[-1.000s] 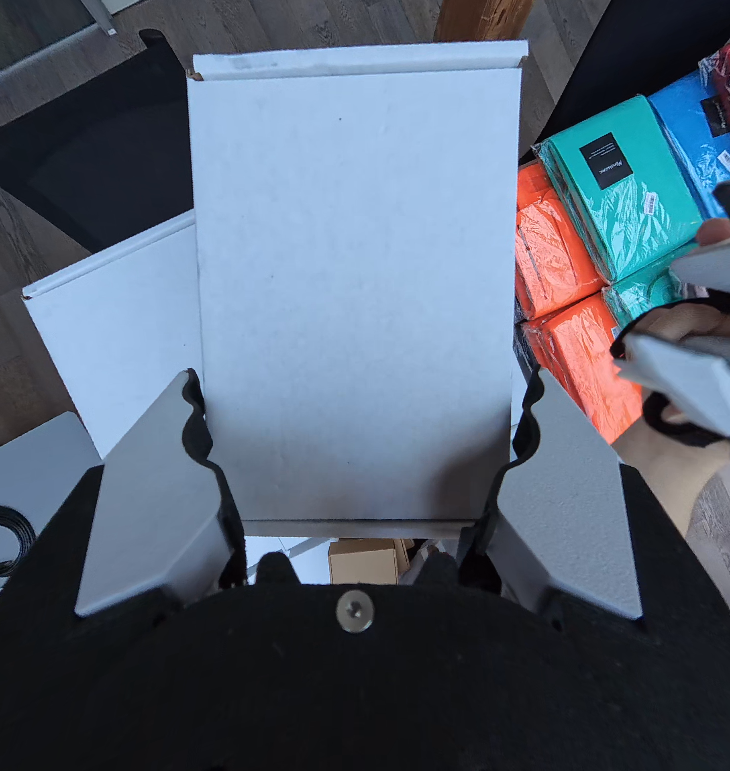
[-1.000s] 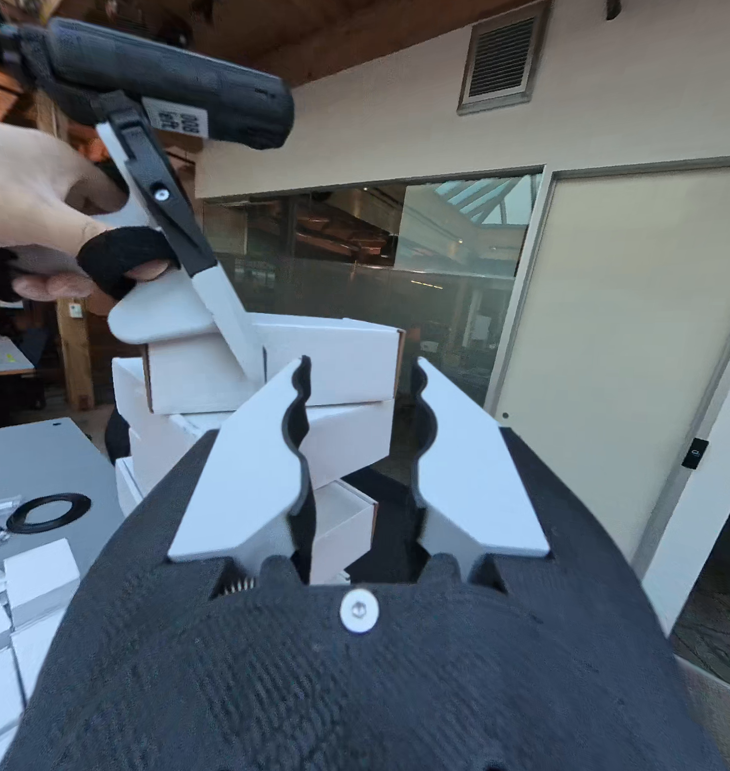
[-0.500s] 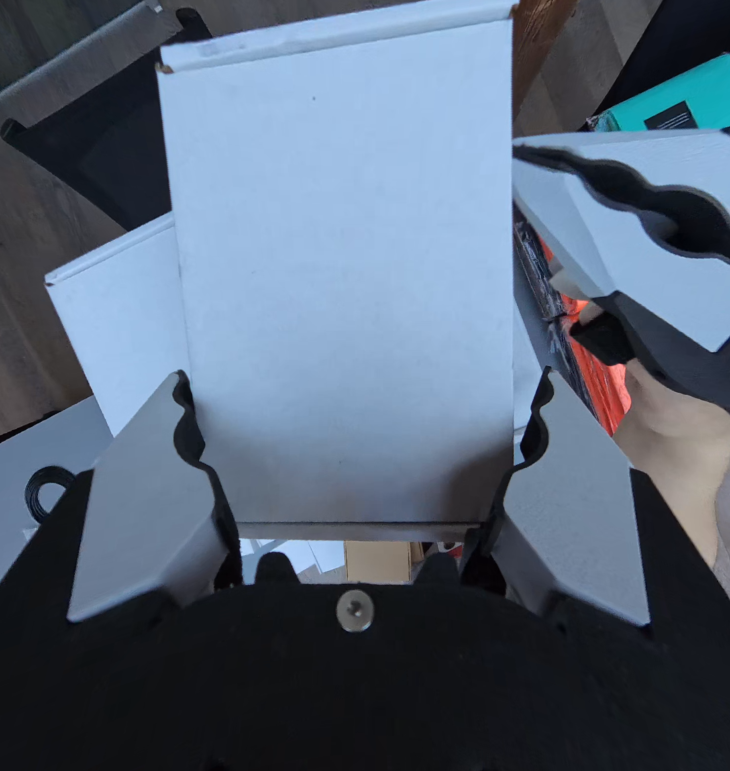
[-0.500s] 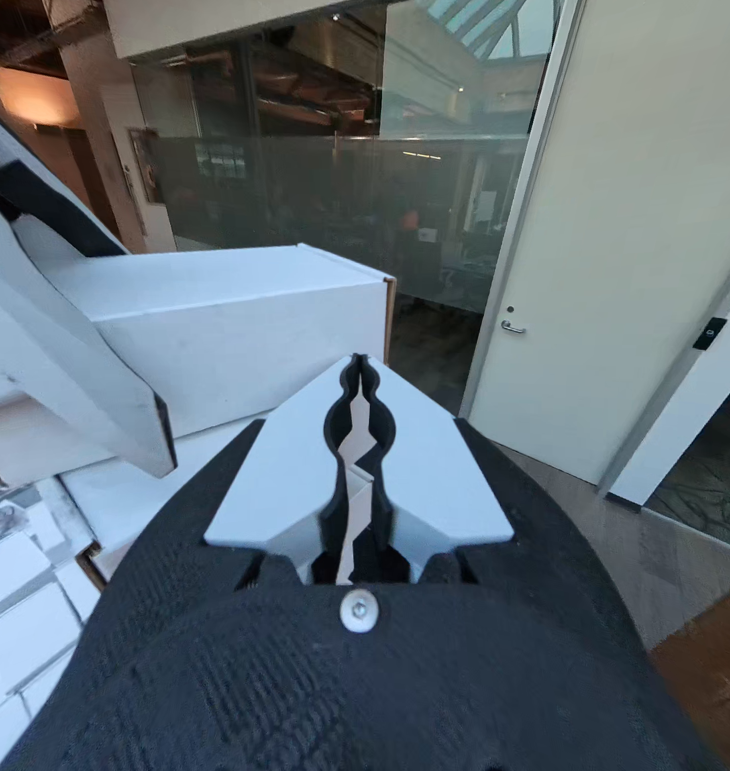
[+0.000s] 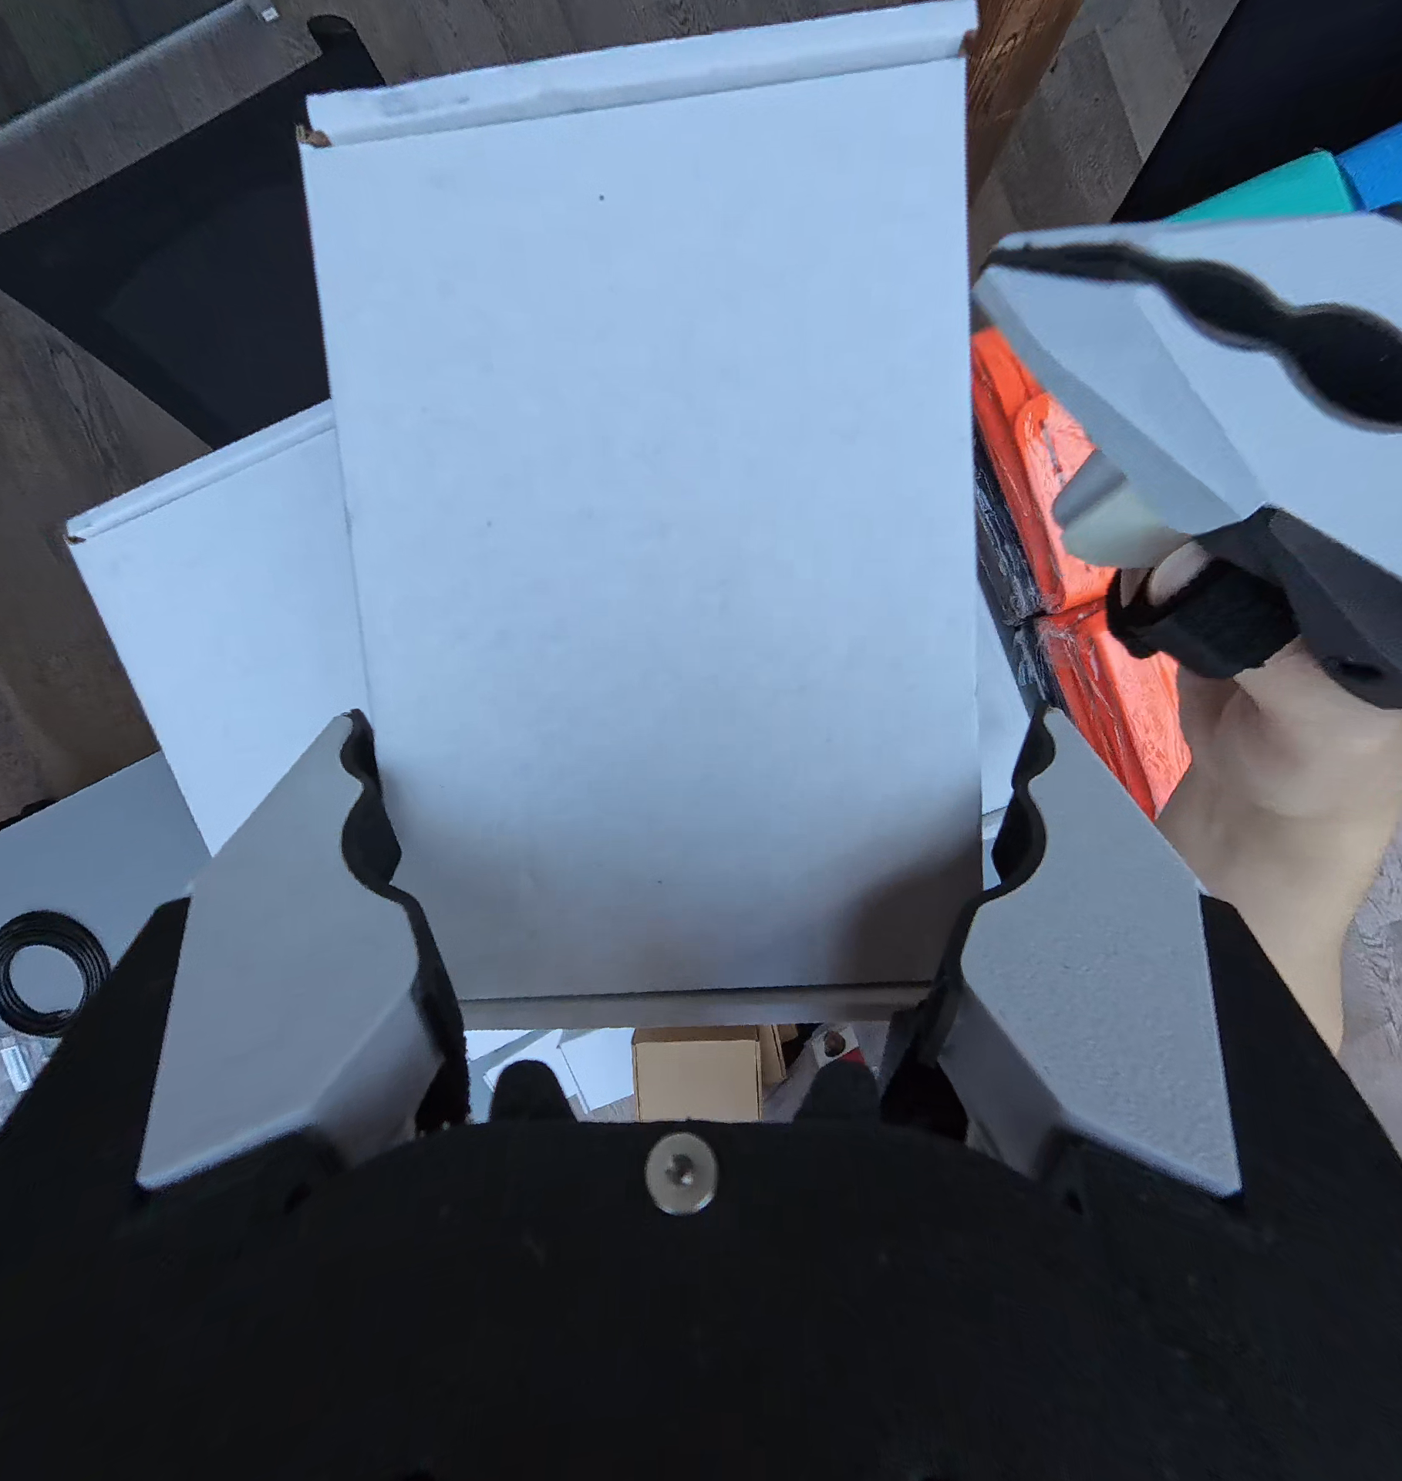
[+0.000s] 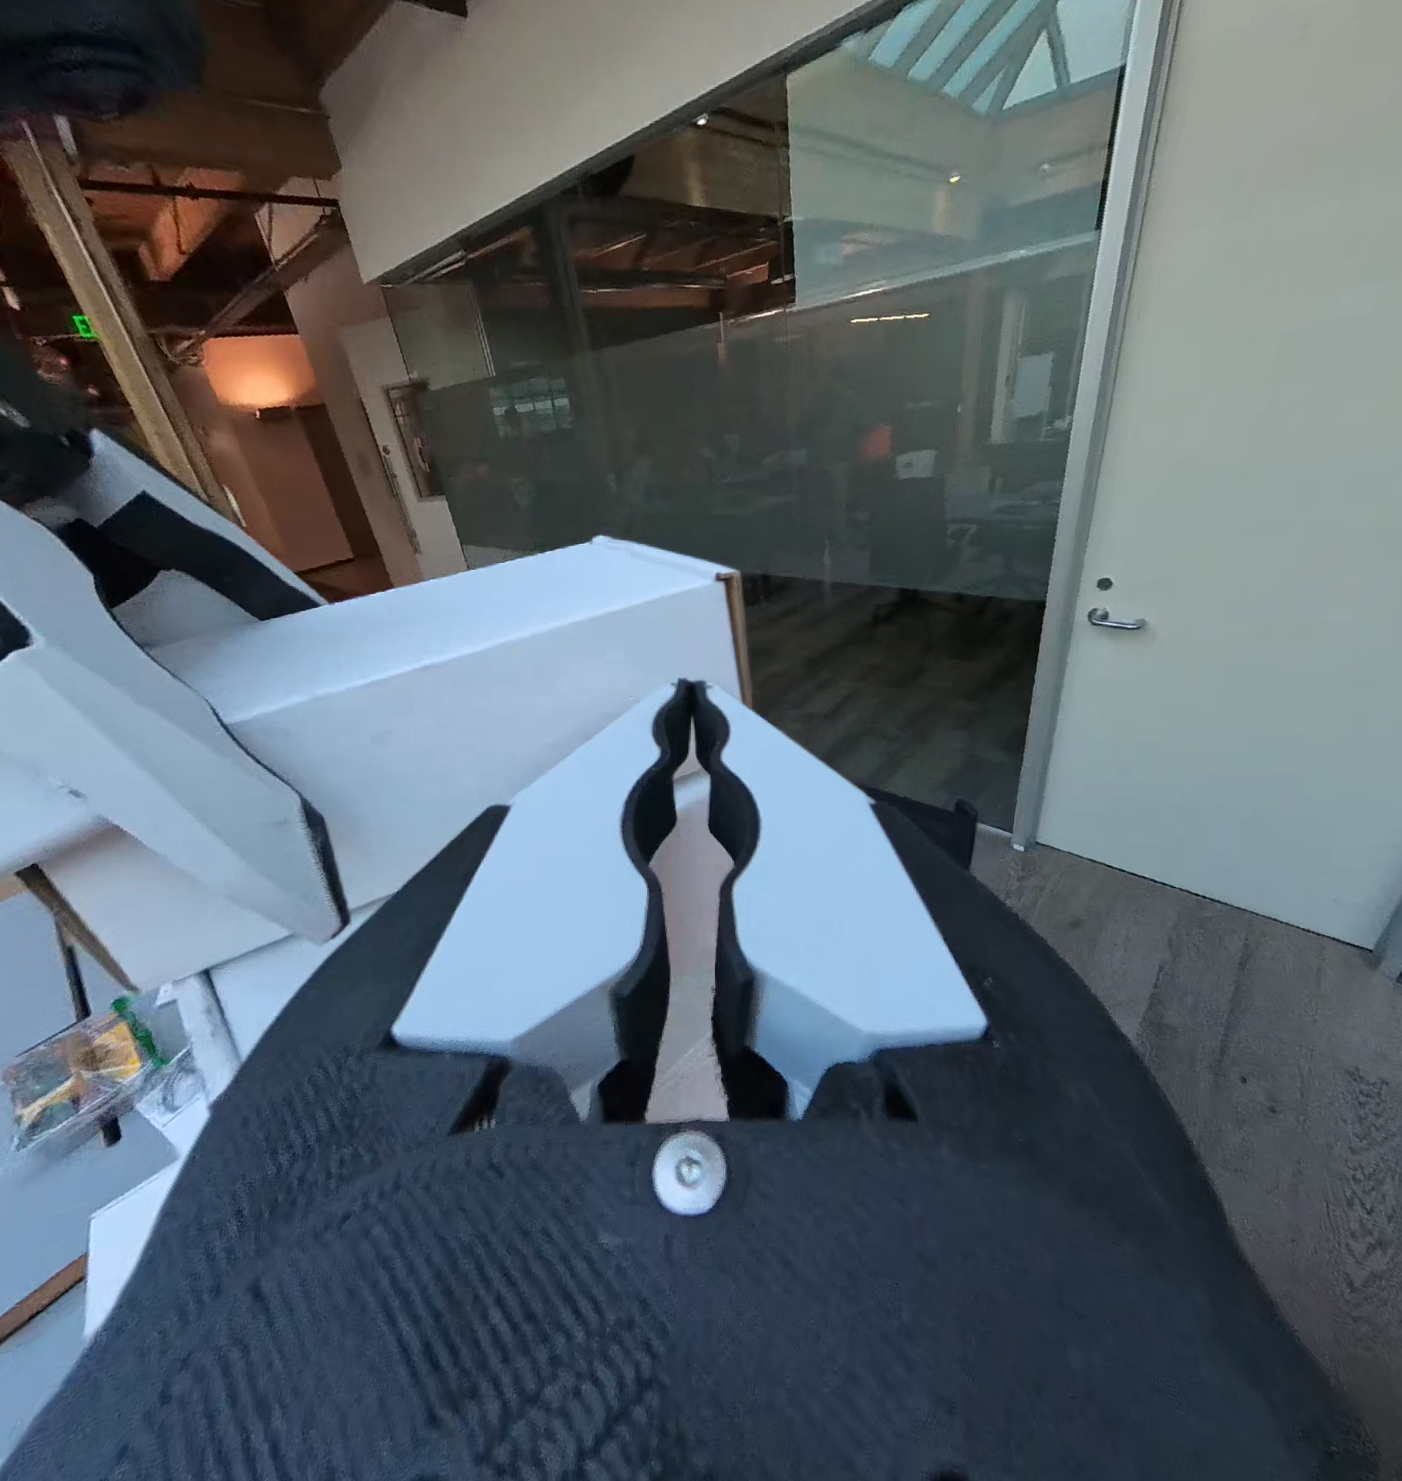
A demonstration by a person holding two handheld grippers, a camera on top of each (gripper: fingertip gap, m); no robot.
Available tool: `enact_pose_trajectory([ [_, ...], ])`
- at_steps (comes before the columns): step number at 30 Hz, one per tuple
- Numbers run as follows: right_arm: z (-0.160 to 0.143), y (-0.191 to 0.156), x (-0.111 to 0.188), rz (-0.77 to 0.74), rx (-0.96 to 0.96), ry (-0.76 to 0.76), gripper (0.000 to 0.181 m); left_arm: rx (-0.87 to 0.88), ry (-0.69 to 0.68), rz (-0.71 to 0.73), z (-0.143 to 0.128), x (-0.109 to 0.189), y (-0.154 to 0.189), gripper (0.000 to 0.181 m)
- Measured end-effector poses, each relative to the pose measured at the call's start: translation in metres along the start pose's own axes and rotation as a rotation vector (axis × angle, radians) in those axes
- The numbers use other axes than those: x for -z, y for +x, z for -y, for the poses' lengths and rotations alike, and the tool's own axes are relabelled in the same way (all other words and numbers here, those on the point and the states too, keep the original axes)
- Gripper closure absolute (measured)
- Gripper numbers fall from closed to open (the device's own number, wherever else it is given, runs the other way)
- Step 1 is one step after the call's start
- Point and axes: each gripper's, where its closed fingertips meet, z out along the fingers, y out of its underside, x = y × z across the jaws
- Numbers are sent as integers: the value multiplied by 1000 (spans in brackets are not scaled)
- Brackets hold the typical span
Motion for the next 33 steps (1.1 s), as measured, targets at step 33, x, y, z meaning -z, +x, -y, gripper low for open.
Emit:
enact_pose_trajectory([
  [33, 6, -15, -15, 33, -230, 35, 181, 22, -10, 36, -5, -1, -13, 25],
])
